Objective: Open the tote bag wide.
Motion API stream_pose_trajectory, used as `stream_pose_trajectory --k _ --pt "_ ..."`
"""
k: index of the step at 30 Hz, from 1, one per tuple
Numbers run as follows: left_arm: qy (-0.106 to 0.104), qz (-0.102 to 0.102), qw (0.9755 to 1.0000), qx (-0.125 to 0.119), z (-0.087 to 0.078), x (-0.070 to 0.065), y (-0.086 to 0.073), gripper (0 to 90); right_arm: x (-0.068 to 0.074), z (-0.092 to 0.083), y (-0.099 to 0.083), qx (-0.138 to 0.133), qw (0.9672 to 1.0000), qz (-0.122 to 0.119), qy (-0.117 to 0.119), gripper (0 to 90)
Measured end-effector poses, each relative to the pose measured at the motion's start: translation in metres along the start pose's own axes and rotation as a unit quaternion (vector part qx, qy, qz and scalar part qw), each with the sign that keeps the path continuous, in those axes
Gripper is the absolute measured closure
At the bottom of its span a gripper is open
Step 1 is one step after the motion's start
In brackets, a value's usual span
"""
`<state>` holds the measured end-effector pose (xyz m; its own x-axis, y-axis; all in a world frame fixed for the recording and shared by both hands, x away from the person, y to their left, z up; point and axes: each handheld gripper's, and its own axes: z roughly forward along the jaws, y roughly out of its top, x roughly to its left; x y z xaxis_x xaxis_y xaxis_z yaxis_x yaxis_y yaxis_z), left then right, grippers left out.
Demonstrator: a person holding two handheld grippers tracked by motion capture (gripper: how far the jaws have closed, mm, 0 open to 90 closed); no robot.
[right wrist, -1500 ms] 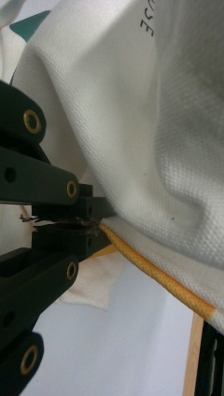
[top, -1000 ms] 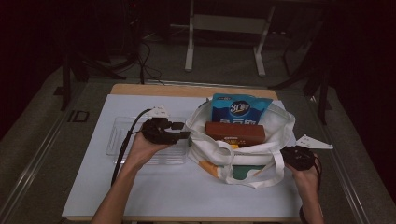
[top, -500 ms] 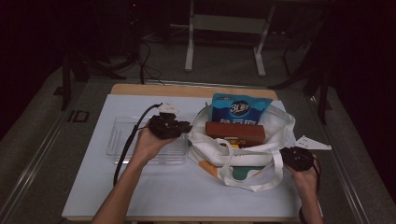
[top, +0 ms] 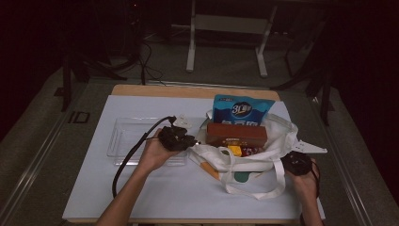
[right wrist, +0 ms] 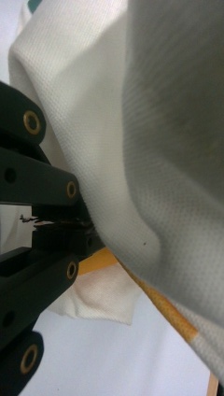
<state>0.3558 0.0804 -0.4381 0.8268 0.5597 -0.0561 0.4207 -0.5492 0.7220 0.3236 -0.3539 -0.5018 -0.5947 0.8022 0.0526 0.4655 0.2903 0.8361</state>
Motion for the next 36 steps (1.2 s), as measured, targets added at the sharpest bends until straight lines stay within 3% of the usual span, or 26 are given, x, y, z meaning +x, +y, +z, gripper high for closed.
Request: stream_pose_trajectory --k 8,14,21,28,36 --pt "-0.003 -0.004 0.9996 -0.029 -0.015 0.0 0.001 68.3 0.004 -0.025 0.006 -0.01 0.9999 -0.004 -0.012 77.4" --pt "-0.002 0.02 0.9982 -0.056 -0.028 -0.007 0.001 64.9 0.005 -0.051 0.004 -0.019 0.9998 -0.005 0.006 72.6" --pt "-0.013 0.044 0.9958 -0.079 -0.041 -0.02 0.007 63.3 0.012 -0.076 0.015 -0.052 0.9986 -0.01 0.009 68.1" --pt "-0.019 0.067 0.9954 -0.065 -0.028 -0.03 0.012 54.5 0.02 -0.086 0.033 -0.076 0.997 -0.01 0.012 58.4" --pt "-0.003 0.067 0.9973 -0.028 -0.008 -0.03 0.012 53.2 0.019 -0.083 0.045 -0.106 0.9939 0.024 0.016 51.4"
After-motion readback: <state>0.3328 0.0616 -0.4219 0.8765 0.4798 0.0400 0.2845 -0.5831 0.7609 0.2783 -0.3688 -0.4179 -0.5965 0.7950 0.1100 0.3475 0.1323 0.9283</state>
